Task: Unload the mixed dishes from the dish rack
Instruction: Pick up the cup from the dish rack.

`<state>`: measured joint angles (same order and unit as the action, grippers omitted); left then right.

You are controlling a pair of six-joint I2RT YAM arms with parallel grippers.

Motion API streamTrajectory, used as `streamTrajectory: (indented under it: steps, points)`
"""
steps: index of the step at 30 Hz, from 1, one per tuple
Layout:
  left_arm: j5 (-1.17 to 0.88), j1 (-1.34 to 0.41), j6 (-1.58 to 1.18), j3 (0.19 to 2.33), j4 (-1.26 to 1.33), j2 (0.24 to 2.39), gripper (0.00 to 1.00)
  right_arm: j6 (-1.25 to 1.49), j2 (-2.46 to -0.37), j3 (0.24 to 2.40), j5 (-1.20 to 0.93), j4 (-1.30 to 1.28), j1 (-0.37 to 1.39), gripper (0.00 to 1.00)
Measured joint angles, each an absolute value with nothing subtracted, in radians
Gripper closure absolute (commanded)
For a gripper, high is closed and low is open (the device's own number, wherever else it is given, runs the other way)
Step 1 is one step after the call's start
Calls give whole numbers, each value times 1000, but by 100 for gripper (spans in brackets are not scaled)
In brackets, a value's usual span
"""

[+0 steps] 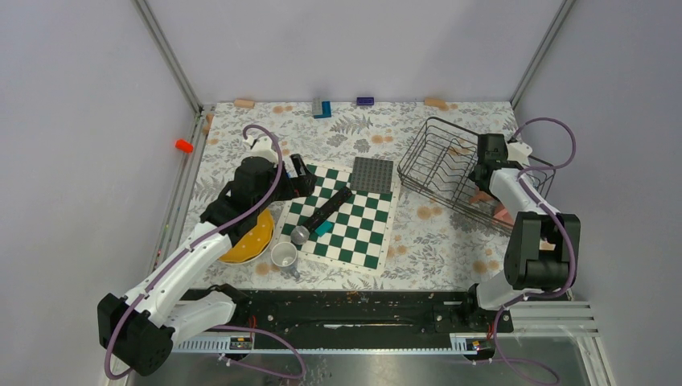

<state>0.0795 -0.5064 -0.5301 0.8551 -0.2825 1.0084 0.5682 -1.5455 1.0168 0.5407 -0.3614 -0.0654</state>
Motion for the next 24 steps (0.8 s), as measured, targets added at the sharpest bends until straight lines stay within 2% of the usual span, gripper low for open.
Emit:
streamTrajectory:
  steps: [5,11,24]
  points:
    - [60,-506,-531,854,-280,1008,1,556,-1505,990,509,-352,-65,86]
    - [28,-506,-536,840,-275,1008,1,543,-1378,939,478,-356,-65,94]
    - [-120,-506,-561,795,-195,948,1,521,-1007,789,329,-342,-66,100]
